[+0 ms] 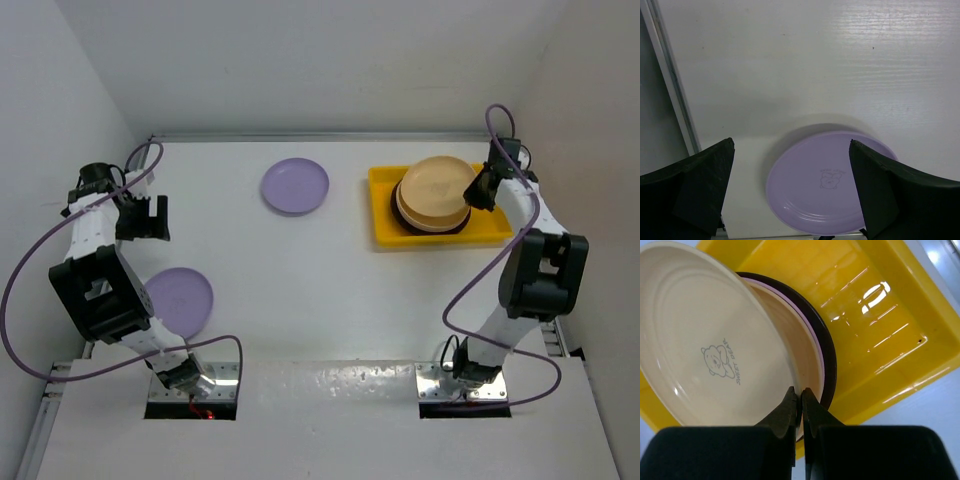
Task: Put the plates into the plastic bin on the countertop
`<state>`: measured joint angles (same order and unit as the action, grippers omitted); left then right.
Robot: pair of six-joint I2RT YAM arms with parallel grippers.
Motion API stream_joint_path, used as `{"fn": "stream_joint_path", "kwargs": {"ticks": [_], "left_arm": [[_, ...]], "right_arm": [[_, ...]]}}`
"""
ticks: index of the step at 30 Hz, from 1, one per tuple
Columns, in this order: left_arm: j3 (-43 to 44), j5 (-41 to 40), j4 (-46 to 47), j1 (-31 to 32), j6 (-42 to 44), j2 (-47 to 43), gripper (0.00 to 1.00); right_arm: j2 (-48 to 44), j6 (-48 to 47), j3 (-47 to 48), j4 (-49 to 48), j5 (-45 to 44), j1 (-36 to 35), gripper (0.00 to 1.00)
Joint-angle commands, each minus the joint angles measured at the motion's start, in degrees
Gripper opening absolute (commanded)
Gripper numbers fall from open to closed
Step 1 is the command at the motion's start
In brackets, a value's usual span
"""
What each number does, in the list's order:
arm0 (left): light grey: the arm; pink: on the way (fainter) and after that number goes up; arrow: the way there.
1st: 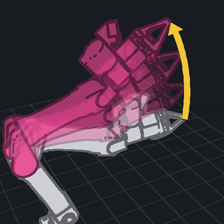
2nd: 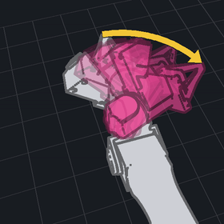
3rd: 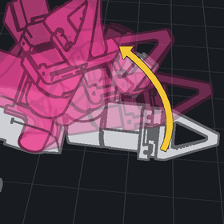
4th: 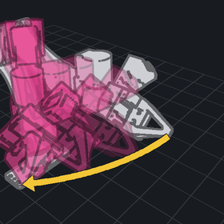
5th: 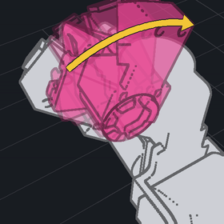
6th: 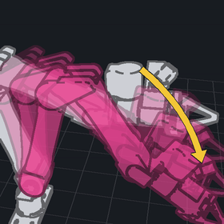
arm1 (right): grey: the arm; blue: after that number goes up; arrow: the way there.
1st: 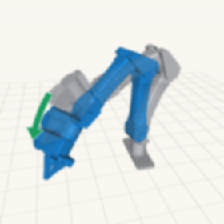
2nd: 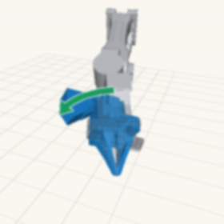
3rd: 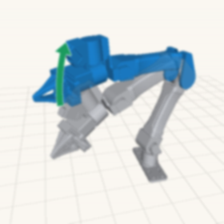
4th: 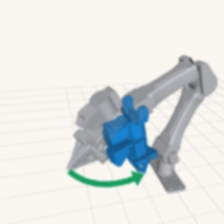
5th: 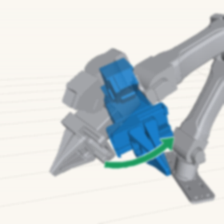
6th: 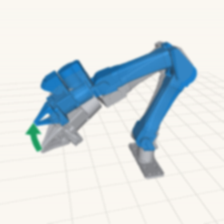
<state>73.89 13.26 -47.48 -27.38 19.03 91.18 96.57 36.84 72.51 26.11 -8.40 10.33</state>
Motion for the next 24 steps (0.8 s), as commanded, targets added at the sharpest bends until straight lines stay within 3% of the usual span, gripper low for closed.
{"fn": "stream_joint_path", "kwargs": {"ticks": [1, 6, 7, 8, 10, 11, 14, 15, 16, 17, 19, 21, 22, 23, 24], "left_arm": [[1.26, -0.07, 0.37, -0.84, 0.75, 0.58, 0.96], [1.26, -0.07, 0.37, -0.84, 0.75, 0.58, 0.96], [1.26, -0.07, 0.37, -0.84, 0.75, 0.58, 0.96], [1.26, -0.07, 0.37, -0.84, 0.75, 0.58, 0.96], [1.26, 0.45, 0.37, -0.84, 0.75, 0.58, 0.96], [1.26, 0.45, 0.37, -0.84, 0.75, 0.58, 0.96], [1.26, 0.98, 0.37, -0.84, 0.75, 1.11, 0.96], [1.87, 0.98, 0.37, -0.84, 0.75, 1.72, 0.96], [1.87, 0.98, 0.37, -0.84, 0.75, 1.72, 0.96], [2.57, 1.50, 0.37, -0.84, 0.23, 2.25, 0.96], [3.10, 1.51, 0.37, -0.84, 0.22, 2.87, 0.96], [3.80, 1.51, 0.90, -0.84, -0.48, 4.35, 0.96], [4.33, 2.03, 0.90, -0.84, -1.00, 4.36, 0.96], [4.34, 2.04, 0.90, -0.84, -1.01, 4.97, 0.96], [4.34, 2.56, 0.90, -0.84, -1.53, 4.98, 0.95]], "right_arm": [[3.78, -0.54, 4.92, -0.36, 6.02, 0.83, 0.00], [5.99, -0.71, 6.15, 2.27, 6.03, 0.92, 0.02], [5.91, -0.72, 5.98, 2.54, 6.03, 1.01, 0.11], [6.17, -1.24, 6.06, 3.50, 5.51, 0.92, 0.40], [7.04, -4.04, 8.59, 7.44, 4.54, 0.49, 0.66], [7.14, -6.49, 9.66, 8.60, 3.75, 0.05, 0.74], [6.79, -13.51, 14.84, 11.25, -4.85, -4.69, 0.81], [6.26, -14.51, 16.68, 11.07, -10.26, -8.97, 0.82], [5.91, -15.65, 17.83, 10.81, -11.36, -9.88, 0.82], [6.17, -15.40, 21.06, 10.54, -10.68, -15.37, 0.82], [7.91, -14.26, 22.58, 6.70, -8.13, -18.40, 0.71], [10.20, -12.68, 26.00, 2.92, -1.90, -23.06, 0.46], [16.30, -11.97, 27.32, 2.46, 0.56, -26.99, 0.42], [18.80, -8.66, 35.16, 3.85, 1.63, -28.07, 0.42], [27.09, -7.15, 38.55, 5.25, 2.59, -30.17, 0.47]]}}
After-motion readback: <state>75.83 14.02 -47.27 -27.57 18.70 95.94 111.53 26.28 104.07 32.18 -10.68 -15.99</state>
